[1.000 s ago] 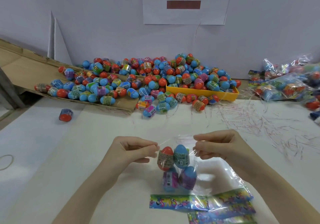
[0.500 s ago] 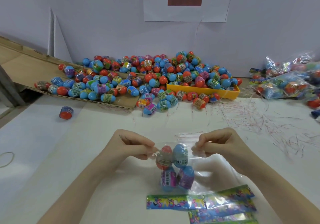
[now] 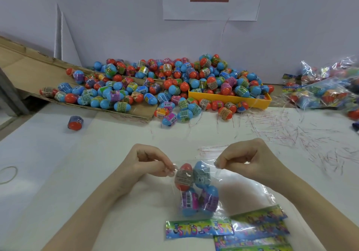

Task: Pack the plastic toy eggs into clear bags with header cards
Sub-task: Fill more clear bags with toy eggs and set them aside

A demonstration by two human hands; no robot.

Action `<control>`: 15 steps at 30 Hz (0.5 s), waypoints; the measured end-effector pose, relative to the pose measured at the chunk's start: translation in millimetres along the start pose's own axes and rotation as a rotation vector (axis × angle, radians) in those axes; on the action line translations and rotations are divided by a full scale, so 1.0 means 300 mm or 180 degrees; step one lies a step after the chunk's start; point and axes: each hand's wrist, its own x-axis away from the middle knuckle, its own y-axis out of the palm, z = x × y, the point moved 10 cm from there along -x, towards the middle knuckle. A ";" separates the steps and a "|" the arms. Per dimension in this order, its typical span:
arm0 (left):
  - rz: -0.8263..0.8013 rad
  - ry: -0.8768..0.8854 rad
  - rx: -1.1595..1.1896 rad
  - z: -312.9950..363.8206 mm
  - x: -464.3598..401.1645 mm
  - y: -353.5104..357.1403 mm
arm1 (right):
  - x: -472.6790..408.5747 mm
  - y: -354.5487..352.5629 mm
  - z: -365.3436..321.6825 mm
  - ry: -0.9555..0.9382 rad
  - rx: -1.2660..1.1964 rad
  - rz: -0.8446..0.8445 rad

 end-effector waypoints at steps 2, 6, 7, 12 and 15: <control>0.0038 0.0021 0.0026 0.005 0.002 -0.004 | -0.001 0.003 -0.016 -0.0142 0.0169 0.0009; 0.0139 0.0051 -0.0280 0.020 0.007 -0.005 | -0.006 0.007 -0.015 -0.0234 0.0428 -0.0032; 0.0197 0.0060 -0.0426 0.021 0.007 -0.008 | -0.006 0.011 -0.013 -0.0236 0.0490 -0.0062; 0.0289 -0.0010 -0.0422 0.011 0.015 -0.010 | 0.002 0.027 0.025 0.0233 0.0466 -0.0646; 0.0370 -0.0010 -0.0380 0.015 0.017 -0.019 | -0.007 -0.047 0.001 0.0372 0.0466 -0.0528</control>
